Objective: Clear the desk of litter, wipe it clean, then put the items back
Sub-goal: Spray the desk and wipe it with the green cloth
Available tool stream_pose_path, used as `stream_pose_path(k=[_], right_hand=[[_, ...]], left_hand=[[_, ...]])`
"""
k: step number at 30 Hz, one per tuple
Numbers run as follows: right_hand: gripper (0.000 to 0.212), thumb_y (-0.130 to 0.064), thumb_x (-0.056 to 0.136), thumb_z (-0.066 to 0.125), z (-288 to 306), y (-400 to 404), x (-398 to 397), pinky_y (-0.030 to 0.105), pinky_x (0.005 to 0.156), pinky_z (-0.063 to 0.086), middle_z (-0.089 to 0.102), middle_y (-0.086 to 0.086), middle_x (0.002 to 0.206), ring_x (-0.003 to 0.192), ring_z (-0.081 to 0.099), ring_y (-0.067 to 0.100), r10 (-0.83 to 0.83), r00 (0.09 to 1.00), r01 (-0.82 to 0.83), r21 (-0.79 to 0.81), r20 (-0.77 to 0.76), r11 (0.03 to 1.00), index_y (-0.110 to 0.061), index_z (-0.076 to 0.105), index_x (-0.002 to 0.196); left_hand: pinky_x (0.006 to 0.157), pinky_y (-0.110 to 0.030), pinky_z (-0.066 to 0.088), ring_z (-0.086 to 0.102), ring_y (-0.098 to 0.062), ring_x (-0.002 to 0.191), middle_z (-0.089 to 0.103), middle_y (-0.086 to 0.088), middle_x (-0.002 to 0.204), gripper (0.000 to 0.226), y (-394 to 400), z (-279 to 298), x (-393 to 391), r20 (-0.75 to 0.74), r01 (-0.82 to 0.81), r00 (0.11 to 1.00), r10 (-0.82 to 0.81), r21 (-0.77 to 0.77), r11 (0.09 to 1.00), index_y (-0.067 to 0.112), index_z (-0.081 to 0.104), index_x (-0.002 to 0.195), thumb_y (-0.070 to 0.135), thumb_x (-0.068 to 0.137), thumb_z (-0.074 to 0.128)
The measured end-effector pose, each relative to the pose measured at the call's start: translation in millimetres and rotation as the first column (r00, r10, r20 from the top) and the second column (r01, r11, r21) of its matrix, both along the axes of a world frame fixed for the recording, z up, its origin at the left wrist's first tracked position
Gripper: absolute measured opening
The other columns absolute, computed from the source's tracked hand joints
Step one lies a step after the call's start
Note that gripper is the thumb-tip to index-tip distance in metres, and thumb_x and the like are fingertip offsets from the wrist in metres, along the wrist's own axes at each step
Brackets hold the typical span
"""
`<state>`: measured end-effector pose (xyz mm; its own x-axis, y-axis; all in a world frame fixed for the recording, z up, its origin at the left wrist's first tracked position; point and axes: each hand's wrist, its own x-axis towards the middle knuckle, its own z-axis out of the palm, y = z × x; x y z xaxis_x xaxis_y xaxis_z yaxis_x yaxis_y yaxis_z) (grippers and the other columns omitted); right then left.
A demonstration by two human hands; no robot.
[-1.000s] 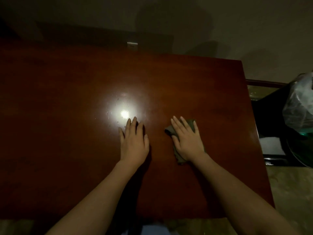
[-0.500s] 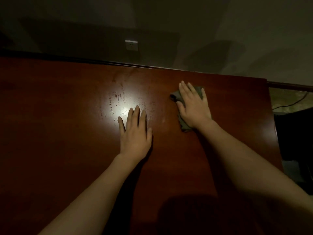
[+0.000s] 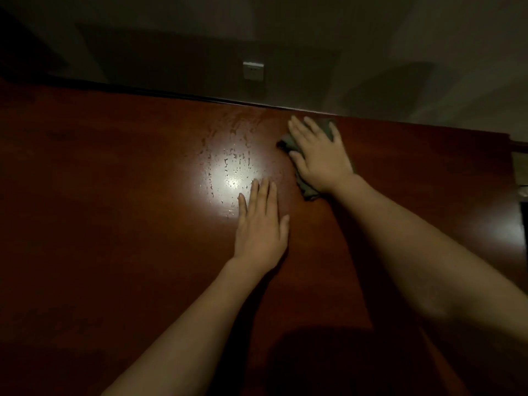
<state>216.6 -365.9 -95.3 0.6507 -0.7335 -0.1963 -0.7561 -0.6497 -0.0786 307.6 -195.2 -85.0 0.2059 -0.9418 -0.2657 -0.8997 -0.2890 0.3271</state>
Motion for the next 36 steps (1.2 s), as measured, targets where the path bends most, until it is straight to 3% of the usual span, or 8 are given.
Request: stream_pose_path(k=[3, 6, 13, 19, 30, 32, 36], right_hand=[[0.069, -0.048, 0.09, 0.007, 1, 51, -12, 0.05, 0.116, 0.007, 0.015, -0.004, 0.159, 0.147, 0.013, 0.014, 0.065, 0.998, -0.066, 0.016, 0.019, 0.998, -0.021, 0.016, 0.152], [0.064, -0.046, 0.094, 0.016, -1, 105, -29, 0.049, 0.116, 0.007, 0.021, -0.002, 0.158, 0.146, 0.017, 0.015, 0.101, 0.995, -0.101, 0.0, 0.001, 0.995, -0.019, 0.022, 0.151], [0.058, -0.043, 0.094, 0.029, -4, 233, -56, 0.055, 0.112, 0.023, 0.037, -0.001, 0.151, 0.141, 0.03, 0.016, 0.056, 0.997, -0.054, -0.038, 0.044, 0.998, -0.017, 0.038, 0.146], [0.059, -0.044, 0.094, 0.031, -9, 326, -73, 0.049, 0.112, 0.012, 0.033, -0.003, 0.153, 0.142, 0.022, 0.015, -0.005, 0.999, 0.006, -0.043, 0.032, 0.999, -0.019, 0.033, 0.147], [0.058, -0.043, 0.096, 0.031, -6, 436, -84, 0.05, 0.111, 0.014, 0.023, -0.006, 0.156, 0.143, 0.024, 0.016, -0.149, 0.988, 0.15, -0.006, 0.03, 0.989, -0.02, 0.026, 0.149], [0.062, -0.044, 0.095, 0.032, -2, 451, -84, 0.051, 0.11, 0.015, 0.024, -0.004, 0.156, 0.143, 0.024, 0.018, -0.103, 0.995, 0.104, -0.004, 0.016, 0.995, -0.021, 0.02, 0.151], [0.07, -0.048, 0.093, 0.034, -4, 479, -73, 0.052, 0.11, 0.008, 0.025, -0.004, 0.155, 0.146, 0.01, 0.02, 0.177, 0.984, -0.177, -0.015, -0.002, 0.984, -0.021, 0.008, 0.152]], left_hand=[[0.116, -0.041, -0.009, -0.011, -0.021, 0.146, -0.003, -0.008, 0.16, 0.061, 23, 12, 8, 0.013, -0.075, 0.997, 0.075, -0.014, 0.997, 0.008, 0.004, 0.151, 0.034, 0.101, 0.027], [0.116, -0.044, -0.008, -0.009, -0.022, 0.147, 0.001, -0.008, 0.16, 0.06, 52, 20, 13, 0.029, -0.086, 0.996, 0.086, 0.026, 0.996, 0.008, 0.008, 0.151, 0.035, 0.101, 0.026], [0.116, -0.047, -0.005, -0.005, -0.023, 0.147, 0.005, -0.006, 0.16, 0.056, 131, 33, 20, 0.047, -0.037, 0.998, 0.033, 0.099, 0.994, 0.013, 0.014, 0.15, 0.037, 0.101, 0.024], [0.116, -0.047, -0.004, -0.006, -0.023, 0.147, 0.003, -0.005, 0.16, 0.055, 204, 35, 30, 0.011, -0.006, 1.0, 0.004, 0.13, 0.992, 0.015, 0.012, 0.151, 0.037, 0.102, 0.024], [0.116, -0.051, -0.002, -0.004, -0.025, 0.147, 0.001, -0.004, 0.16, 0.056, 284, 33, 54, 0.023, 0.047, 0.998, -0.051, 0.162, 0.986, 0.016, 0.01, 0.151, 0.038, 0.102, 0.023], [0.116, -0.051, -0.001, -0.004, -0.024, 0.147, 0.002, -0.004, 0.16, 0.056, 286, 36, 56, 0.012, 0.046, 0.999, -0.048, 0.15, 0.988, 0.016, 0.011, 0.151, 0.038, 0.102, 0.024], [0.116, -0.05, 0.0, -0.006, -0.024, 0.147, 0.002, -0.005, 0.16, 0.055, 280, 43, 59, 0.009, 0.048, 0.999, -0.05, 0.138, 0.989, 0.016, 0.012, 0.151, 0.038, 0.102, 0.024]])
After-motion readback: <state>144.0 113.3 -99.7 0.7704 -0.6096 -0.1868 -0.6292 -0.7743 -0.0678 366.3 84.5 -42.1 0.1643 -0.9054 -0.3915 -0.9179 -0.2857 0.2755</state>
